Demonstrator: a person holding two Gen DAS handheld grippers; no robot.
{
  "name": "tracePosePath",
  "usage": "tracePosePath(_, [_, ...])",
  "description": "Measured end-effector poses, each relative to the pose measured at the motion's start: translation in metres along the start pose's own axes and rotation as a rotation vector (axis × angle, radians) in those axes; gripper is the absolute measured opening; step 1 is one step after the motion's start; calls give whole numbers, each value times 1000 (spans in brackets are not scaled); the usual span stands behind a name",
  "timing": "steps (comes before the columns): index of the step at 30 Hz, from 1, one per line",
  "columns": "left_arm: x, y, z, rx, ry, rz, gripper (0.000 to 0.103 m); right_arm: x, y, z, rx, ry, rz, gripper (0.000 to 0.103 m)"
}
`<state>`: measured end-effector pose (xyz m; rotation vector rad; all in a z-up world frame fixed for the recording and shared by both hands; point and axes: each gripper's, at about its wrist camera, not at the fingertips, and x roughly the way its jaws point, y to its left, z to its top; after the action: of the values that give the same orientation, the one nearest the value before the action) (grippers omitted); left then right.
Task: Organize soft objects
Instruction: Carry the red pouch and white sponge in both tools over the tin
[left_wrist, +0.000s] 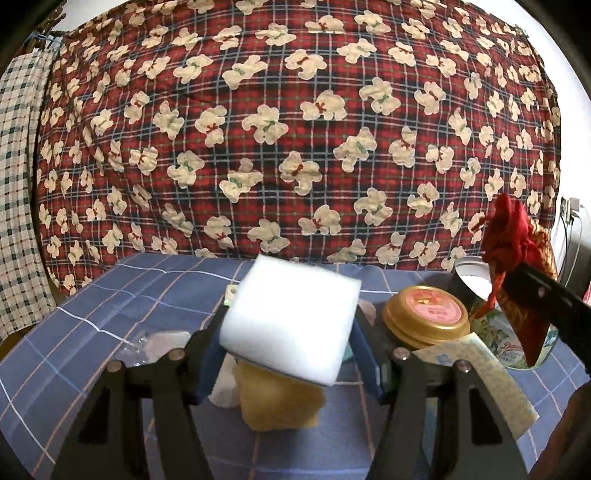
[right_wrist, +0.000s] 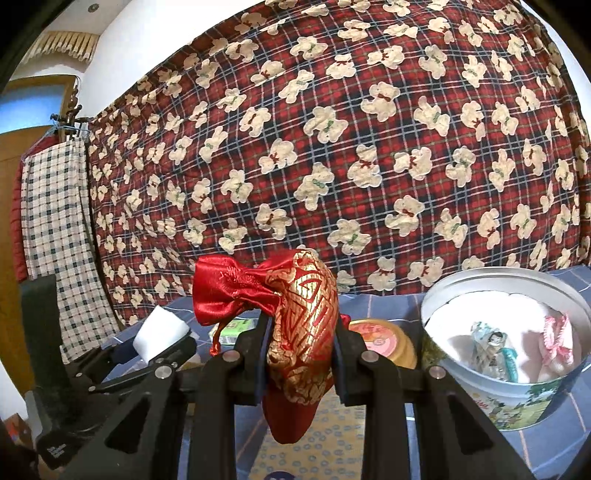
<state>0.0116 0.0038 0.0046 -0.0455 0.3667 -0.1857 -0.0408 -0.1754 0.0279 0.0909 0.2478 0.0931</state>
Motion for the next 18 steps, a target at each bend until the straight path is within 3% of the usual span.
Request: tracePosePath(18, [-4, -45, -4, 26, 33, -49, 62, -12, -42, 2, 1, 2, -87, 30])
